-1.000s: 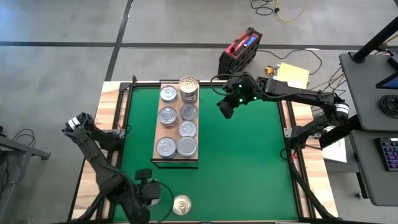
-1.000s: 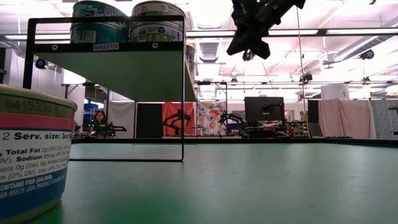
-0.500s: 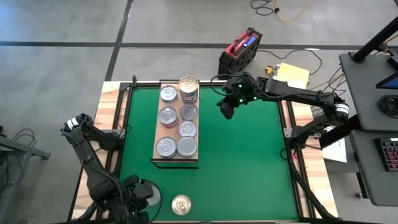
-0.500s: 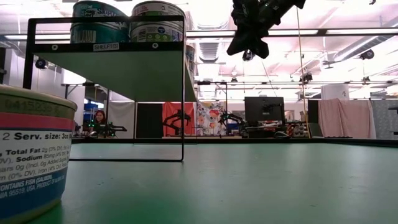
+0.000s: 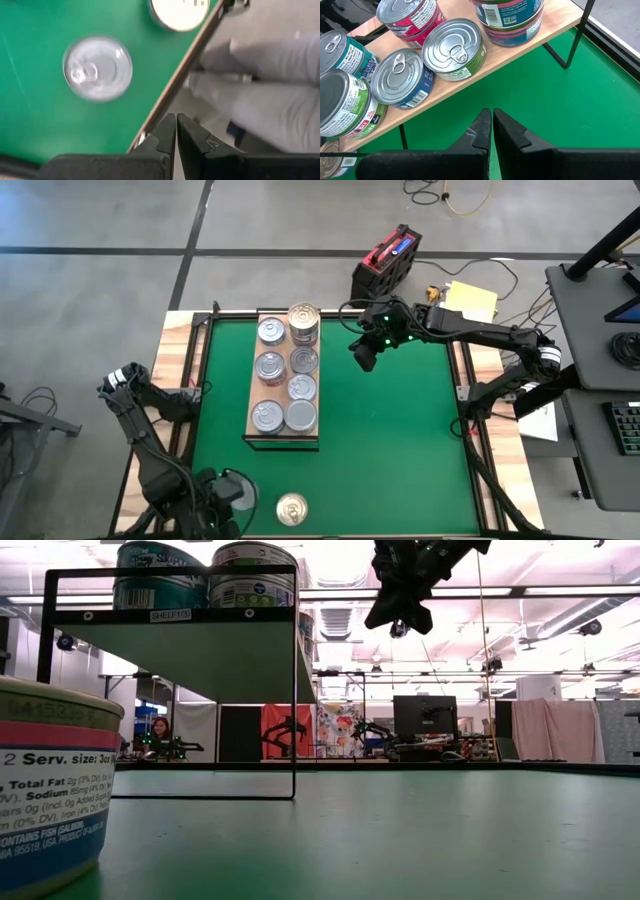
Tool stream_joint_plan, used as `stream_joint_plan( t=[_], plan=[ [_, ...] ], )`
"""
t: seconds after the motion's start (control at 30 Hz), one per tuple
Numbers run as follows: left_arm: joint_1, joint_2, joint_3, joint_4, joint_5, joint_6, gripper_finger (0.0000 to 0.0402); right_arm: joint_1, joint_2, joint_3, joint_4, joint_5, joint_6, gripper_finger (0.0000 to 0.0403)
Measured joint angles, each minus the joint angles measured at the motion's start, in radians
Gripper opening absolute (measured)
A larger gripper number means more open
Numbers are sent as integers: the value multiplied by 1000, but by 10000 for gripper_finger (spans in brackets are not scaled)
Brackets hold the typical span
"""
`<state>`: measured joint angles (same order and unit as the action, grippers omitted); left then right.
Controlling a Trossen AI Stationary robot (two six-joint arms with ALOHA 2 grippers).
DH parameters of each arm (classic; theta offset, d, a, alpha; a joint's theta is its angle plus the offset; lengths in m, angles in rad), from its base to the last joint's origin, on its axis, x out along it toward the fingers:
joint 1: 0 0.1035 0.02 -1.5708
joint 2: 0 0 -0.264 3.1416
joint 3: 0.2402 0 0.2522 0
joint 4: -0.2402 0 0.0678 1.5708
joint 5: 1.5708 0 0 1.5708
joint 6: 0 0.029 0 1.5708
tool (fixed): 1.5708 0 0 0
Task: Stack canned seafood by type on shelf
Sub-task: Stack the blue tuna can on the blue tuna cans on the shelf
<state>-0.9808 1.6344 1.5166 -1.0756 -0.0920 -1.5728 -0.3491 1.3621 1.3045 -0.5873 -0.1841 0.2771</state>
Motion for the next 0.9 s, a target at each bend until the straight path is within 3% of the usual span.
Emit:
stream_joint_plan(
  t=[0.2,0.4,0.67,0.9],
  plan=[
    [-31,0,-43,10,-150,-124,0,0,0,0,0,0,-16,9],
    [-37,-21,-208,151,-147,-276,0,0,0,0,0,1,-40,9],
    [9,-124,-485,499,-96,-363,0,0,0,0,0,1,-41,9],
    [13,-231,-675,593,-62,-413,0,0,0,0,0,0,-16,9]
  ],
)
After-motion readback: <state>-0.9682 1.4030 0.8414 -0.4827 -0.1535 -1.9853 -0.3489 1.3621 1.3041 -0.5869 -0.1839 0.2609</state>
